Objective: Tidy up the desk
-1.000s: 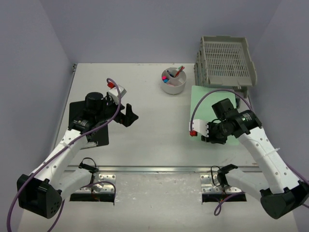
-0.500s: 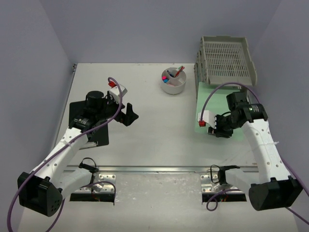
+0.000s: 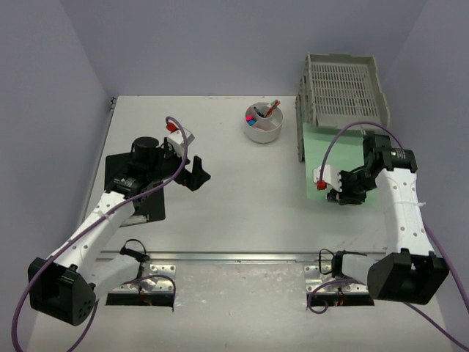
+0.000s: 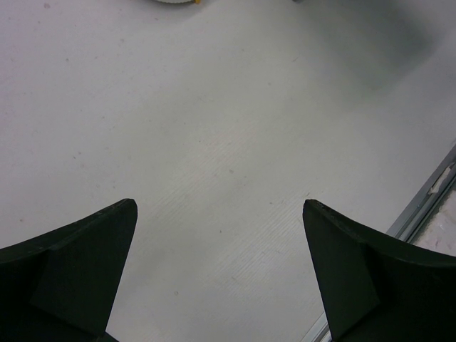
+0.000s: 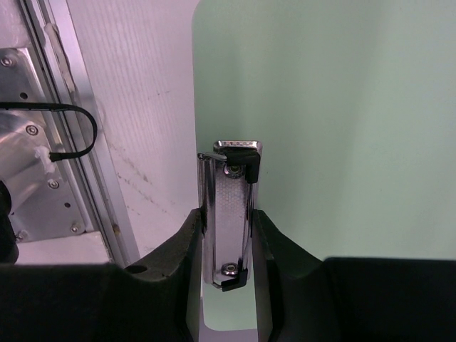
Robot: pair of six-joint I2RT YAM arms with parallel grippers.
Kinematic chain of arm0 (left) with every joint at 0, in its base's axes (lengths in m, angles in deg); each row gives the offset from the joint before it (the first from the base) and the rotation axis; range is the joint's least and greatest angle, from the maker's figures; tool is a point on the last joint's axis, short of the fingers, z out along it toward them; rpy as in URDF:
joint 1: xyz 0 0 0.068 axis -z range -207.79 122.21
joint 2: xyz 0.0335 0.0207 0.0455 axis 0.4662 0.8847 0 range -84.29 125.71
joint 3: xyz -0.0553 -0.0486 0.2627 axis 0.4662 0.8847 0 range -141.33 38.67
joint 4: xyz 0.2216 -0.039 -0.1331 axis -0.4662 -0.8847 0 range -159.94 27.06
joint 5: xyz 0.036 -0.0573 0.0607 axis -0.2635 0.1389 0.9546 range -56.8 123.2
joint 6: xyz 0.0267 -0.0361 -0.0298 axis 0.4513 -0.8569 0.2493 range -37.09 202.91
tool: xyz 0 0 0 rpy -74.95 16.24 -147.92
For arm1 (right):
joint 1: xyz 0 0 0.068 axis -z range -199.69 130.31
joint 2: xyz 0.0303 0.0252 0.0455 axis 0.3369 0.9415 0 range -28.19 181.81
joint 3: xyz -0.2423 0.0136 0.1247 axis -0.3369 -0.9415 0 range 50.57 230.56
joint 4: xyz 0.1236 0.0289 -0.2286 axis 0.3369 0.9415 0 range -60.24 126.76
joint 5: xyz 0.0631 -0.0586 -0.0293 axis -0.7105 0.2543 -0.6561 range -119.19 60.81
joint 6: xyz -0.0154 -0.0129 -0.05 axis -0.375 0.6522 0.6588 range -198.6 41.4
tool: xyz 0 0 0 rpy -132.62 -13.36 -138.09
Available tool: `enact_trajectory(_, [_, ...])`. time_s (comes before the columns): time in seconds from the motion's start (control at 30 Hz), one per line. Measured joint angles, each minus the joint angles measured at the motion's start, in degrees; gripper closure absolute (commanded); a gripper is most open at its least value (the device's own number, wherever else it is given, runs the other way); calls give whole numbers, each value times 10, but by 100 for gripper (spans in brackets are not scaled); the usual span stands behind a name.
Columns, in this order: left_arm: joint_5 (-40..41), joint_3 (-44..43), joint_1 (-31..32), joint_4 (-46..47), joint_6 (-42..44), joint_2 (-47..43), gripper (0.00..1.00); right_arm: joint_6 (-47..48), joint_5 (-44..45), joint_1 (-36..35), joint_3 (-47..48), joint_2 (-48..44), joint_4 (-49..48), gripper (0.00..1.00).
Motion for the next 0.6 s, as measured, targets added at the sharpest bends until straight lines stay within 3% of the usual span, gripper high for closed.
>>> enact_trajectory(0.6, [0,0,0,0,2,7,0,53,25,21,3,-4,1,100])
